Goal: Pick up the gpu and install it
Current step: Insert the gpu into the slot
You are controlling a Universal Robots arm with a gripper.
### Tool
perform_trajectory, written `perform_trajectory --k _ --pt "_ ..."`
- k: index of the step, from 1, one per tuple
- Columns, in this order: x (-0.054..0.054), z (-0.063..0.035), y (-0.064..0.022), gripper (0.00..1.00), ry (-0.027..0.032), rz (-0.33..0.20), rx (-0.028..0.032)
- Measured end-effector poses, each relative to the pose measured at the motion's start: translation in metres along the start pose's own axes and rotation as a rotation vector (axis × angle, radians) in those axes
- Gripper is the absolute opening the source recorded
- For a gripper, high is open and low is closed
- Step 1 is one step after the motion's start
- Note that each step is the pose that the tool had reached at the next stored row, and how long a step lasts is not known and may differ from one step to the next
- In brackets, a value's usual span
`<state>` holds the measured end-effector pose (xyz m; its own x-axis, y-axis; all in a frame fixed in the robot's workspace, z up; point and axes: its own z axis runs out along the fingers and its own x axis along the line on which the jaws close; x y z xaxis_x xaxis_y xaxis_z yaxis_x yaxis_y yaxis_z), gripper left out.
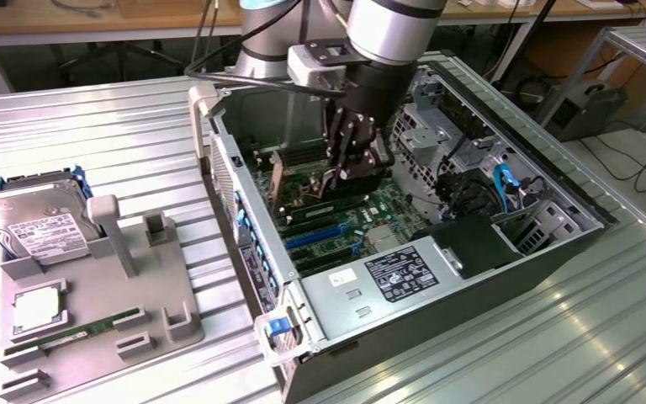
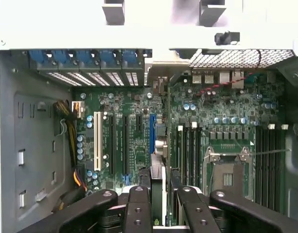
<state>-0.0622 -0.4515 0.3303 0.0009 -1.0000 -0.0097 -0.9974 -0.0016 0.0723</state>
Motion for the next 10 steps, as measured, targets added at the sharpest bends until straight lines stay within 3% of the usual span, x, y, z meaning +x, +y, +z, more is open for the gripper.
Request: perform_trajectory --k 10 --pt "0.003 0.0196 0.0009 0.26 0.0035 -0.048 -0.0005"
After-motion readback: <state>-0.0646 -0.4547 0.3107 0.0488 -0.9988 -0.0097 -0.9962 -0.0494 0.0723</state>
